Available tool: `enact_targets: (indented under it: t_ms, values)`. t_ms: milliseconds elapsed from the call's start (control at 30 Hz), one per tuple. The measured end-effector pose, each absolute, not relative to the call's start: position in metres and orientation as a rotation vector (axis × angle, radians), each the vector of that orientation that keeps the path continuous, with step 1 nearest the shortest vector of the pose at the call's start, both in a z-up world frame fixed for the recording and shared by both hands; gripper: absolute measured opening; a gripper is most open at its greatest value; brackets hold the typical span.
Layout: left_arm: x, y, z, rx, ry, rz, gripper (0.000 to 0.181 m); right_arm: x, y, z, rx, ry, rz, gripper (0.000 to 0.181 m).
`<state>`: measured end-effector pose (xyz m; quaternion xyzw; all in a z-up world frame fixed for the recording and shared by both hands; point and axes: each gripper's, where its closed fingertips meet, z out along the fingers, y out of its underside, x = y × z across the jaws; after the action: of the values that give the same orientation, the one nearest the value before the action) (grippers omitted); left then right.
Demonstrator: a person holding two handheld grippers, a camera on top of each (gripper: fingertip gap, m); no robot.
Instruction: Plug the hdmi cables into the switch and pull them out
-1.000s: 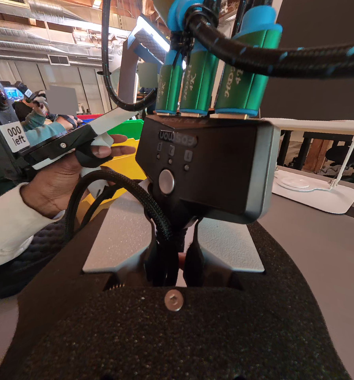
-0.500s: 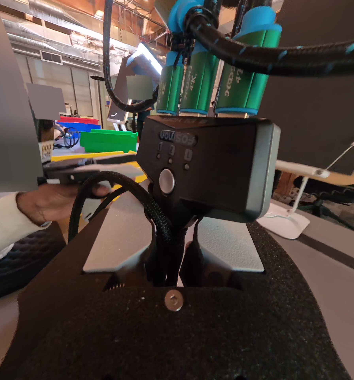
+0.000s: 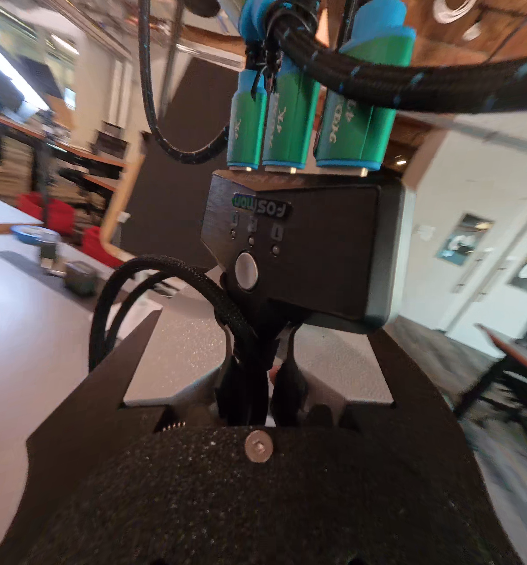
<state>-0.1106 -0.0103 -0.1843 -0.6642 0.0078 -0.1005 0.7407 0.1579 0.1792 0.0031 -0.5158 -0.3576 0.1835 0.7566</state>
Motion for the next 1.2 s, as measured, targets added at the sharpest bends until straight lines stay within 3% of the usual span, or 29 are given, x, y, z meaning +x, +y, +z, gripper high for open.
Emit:
enact_targets:
  t_ms: [233, 467, 800, 967, 1133, 1200]
  values:
    - [-0.097, -0.006, -0.198, -1.539, 0.094, -0.238, 0.095, 0.217, 0.267, -0.064, -1.133, -0.691, -0.084, 0.035]
    - [-0.094, -0.005, -0.204, -1.577, 0.132, -0.200, 0.095, 0.198, 0.294, -0.194, -1.446, -1.268, -0.124, 0.037]
    - [-0.093, -0.007, -0.199, -1.546, 0.116, -0.248, 0.094, 0.214, 0.305, -0.215, -1.779, -1.150, -0.096, 0.036]
    - [-0.092, -0.006, -0.200, -1.557, 0.114, -0.262, 0.093, 0.214, 0.307, -0.193, -1.792, -0.826, 0.253, 0.032]
    - [-0.092, -0.006, -0.200, -1.558, 0.134, -0.225, 0.093, 0.227, 0.308, -0.280, -1.977, -1.178, 0.050, 0.027]
    - [-0.091, -0.006, -0.202, -1.570, 0.144, -0.219, 0.093, 0.227, 0.308, -0.285, -1.982, -1.256, -0.085, 0.028]
